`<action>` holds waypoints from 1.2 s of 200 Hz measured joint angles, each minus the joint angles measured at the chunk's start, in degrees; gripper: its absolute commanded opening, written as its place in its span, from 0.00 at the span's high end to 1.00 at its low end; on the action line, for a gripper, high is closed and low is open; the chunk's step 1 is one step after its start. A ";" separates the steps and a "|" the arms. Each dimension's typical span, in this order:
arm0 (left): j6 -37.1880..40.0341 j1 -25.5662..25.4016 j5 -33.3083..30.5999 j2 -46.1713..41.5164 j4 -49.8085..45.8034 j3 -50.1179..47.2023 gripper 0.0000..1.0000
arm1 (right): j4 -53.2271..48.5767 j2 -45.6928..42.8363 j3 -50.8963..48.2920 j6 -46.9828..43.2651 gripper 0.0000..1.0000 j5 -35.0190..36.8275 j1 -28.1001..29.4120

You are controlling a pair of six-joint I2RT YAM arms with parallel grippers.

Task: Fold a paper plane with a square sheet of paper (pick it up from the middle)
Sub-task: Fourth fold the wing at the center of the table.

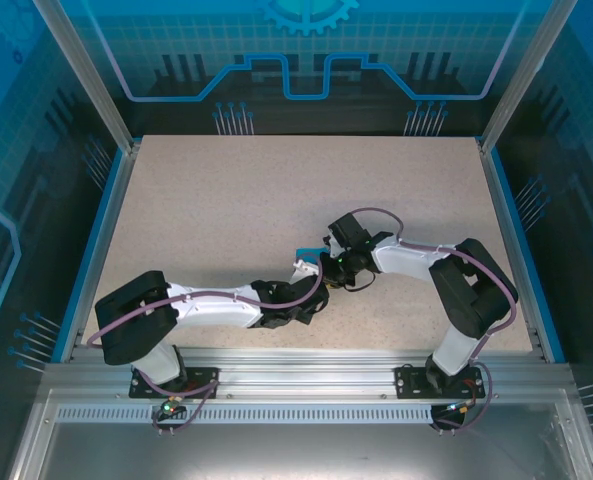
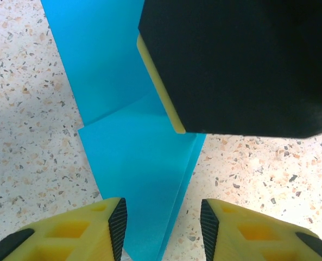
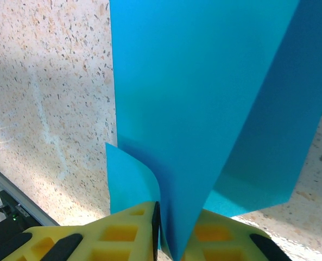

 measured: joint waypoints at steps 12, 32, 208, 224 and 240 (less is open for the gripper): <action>-0.07 0.00 -0.04 0.00 0.31 -0.50 0.56 | 0.00 0.00 0.00 0.00 0.84 0.00 0.00; -0.02 -0.04 -0.13 0.02 0.13 -0.98 0.61 | 0.11 0.02 0.15 0.02 0.84 -0.15 0.00; 0.20 -0.04 -2.73 2.82 -1.53 -0.37 0.80 | 0.00 0.02 0.52 -0.02 0.83 -0.42 0.00; 0.20 -0.04 -2.73 2.82 -1.53 -0.37 0.81 | -0.02 0.02 0.66 -0.04 0.84 -0.42 0.00; 0.22 -0.04 -2.75 2.80 -1.53 -0.37 0.84 | -0.20 0.02 0.76 -0.24 0.83 -0.42 0.00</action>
